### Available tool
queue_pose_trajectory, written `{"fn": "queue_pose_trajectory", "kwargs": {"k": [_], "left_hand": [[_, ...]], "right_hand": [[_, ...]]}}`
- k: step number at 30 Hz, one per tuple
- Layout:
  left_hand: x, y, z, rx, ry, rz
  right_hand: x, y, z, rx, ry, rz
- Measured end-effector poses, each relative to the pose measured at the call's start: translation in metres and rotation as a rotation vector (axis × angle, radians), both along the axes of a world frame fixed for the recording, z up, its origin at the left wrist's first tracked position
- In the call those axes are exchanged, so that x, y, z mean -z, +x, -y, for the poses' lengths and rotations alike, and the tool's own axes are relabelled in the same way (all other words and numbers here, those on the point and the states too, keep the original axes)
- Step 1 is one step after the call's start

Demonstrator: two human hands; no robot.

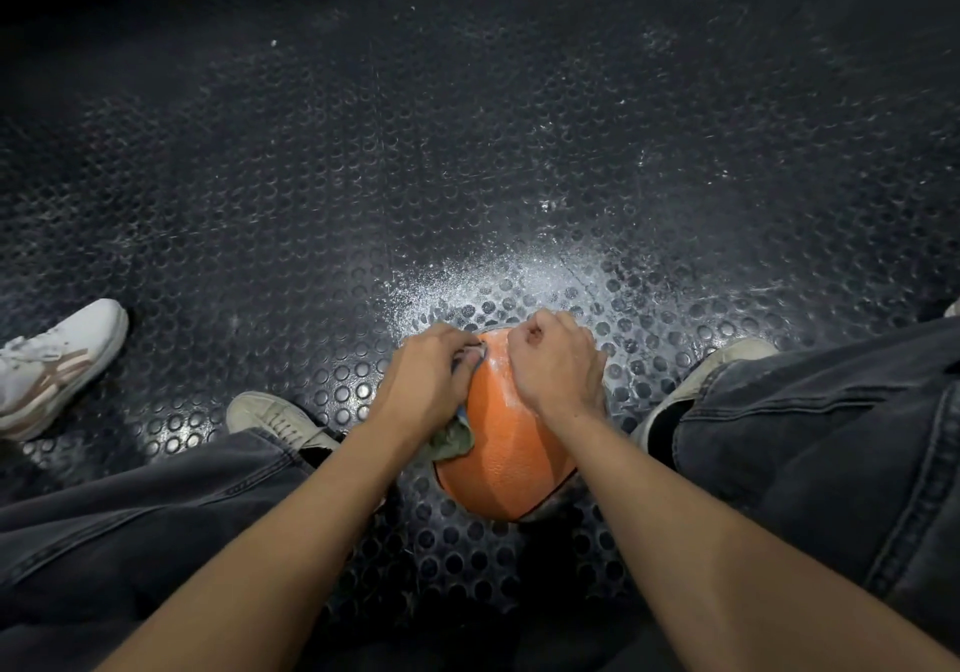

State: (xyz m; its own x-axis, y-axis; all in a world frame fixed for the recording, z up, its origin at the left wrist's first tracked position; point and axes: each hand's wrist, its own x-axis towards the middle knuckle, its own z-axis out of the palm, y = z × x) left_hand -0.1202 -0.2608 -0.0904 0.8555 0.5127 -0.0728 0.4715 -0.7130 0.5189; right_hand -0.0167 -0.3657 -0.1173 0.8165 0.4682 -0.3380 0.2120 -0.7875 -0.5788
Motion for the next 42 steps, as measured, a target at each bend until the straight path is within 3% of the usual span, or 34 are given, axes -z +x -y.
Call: {"fn": "queue_pose_trajectory", "kwargs": {"k": [5,10,16,22,28,33,39,42], "left_hand": [[-0.015,-0.032,0.025,0.246,-0.052,0.001],[0.005,0.002,-0.003,-0.01,-0.003,-0.029],[-0.016,-0.035,0.018,0.228,-0.044,-0.008],[0.004,0.011,-0.008,-0.025,-0.051,-0.078],[-0.013,-0.031,0.01,0.173,-0.069,-0.058],[0.004,0.004,-0.004,0.01,-0.081,-0.089],[-0.008,-0.038,0.001,0.151,-0.087,-0.086],[-0.002,-0.022,0.0,0.068,-0.074,-0.061]], "right_hand": [[0.003,0.008,0.004,-0.021,0.043,-0.017],[0.002,0.004,0.002,-0.139,0.032,0.017],[0.005,0.012,0.005,-0.017,-0.022,0.006],[0.009,0.007,0.0,-0.004,-0.036,-0.047],[0.011,0.015,0.007,-0.072,0.006,-0.057],[0.01,0.013,0.005,-0.151,-0.003,-0.021],[0.01,0.017,0.007,-0.091,-0.006,-0.06],[0.01,0.015,0.005,-0.145,0.009,-0.079]]}}
